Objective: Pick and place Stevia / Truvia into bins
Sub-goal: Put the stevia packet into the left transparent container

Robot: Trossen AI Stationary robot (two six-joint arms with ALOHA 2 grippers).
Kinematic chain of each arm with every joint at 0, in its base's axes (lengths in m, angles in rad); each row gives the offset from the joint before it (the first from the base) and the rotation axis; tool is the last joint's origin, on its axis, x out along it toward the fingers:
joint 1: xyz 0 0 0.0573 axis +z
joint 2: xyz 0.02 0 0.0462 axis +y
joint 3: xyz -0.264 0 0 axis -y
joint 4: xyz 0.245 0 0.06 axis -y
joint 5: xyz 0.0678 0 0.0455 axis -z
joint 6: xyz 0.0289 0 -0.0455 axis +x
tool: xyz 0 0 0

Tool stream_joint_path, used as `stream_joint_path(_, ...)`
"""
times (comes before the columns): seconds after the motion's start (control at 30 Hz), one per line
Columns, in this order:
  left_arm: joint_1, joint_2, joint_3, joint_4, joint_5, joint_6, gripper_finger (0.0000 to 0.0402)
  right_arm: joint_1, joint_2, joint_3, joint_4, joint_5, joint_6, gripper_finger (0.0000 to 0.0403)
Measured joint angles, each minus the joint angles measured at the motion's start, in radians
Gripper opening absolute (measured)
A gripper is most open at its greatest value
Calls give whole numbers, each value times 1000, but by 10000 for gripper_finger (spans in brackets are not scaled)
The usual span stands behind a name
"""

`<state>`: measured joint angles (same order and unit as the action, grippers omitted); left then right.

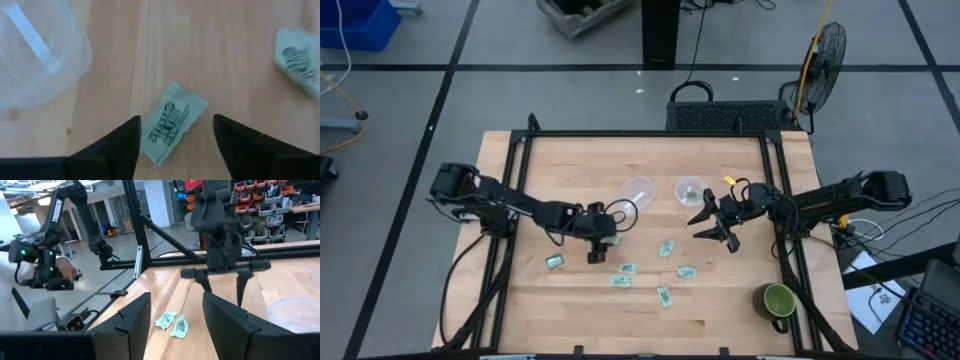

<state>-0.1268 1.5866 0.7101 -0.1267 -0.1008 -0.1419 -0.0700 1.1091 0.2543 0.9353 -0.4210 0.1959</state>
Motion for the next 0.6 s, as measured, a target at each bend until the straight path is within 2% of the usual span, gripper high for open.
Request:
stream_joint_path(0.17, 0, 69, 2, 24, -1, -22, 272, 0, 0, 0, -4, 0, 0, 173)
stream_joint_path(0.3, -1, 87, 3, 36, -15, -22, 259, 0, 0, 0, -5, 0, 0, 173)
stream_joint_path(0.4, -2, 88, 3, 38, -24, -21, 223, 0, 0, 0, -5, 0, 0, 173)
stream_joint_path(0.6, 0, 90, 3, 37, -1, -21, 119, 0, 0, 0, -5, 0, 0, 173)
